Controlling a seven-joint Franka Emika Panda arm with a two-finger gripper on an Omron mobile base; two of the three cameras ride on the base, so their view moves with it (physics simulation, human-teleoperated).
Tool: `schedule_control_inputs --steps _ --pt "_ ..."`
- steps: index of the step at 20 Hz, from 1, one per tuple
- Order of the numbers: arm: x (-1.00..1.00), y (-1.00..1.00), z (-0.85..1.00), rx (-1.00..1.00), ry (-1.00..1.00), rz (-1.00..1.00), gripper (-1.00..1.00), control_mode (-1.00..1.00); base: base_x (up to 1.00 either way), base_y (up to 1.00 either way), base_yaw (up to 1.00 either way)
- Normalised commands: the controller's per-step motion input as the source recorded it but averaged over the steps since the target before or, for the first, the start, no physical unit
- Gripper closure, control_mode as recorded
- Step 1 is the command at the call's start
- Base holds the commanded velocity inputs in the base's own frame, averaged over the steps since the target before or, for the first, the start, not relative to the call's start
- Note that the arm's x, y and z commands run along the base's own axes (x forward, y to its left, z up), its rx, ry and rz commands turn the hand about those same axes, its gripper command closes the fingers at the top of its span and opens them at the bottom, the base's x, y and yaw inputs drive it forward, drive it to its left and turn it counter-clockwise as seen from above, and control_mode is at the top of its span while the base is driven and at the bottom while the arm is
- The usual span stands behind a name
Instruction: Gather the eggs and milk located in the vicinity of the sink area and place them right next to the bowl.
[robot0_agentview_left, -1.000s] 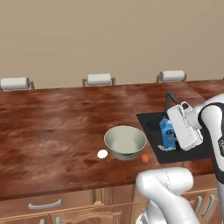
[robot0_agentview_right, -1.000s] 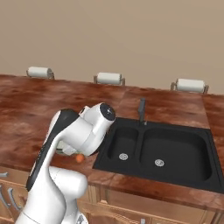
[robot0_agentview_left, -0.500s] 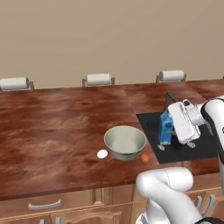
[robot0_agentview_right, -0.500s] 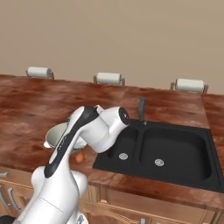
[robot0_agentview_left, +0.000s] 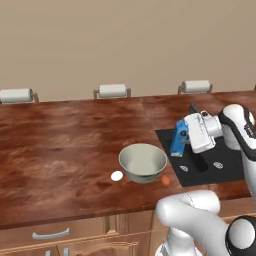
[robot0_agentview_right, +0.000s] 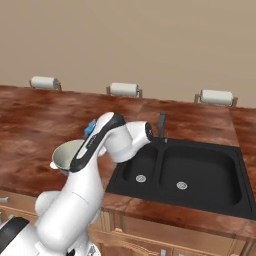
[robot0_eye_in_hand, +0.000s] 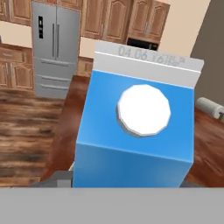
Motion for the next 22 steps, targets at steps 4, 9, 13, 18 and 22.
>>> schedule_control_inputs --steps 4,9,13,18,22 --pt "0.71 -0.21 0.0 0.01 0.14 0.0 1.0 -1.0 0.0 0.0 0.0" --pt "0.55 -0.39 0.0 0.0 0.11 0.0 1.0 -1.0 0.0 0.0 0.0" --pt "0.58 -0.1 -0.02 0.0 0.04 0.0 1.0 -1.0 0.0 0.0 0.0" --pt "0.14 0.0 -0.25 0.0 -0.03 0.0 1.0 -1.0 0.0 0.0 0.0" --pt "0.0 0.0 -0.39 0.0 -0.08 0.0 1.0 -1.0 0.0 0.0 0.0"
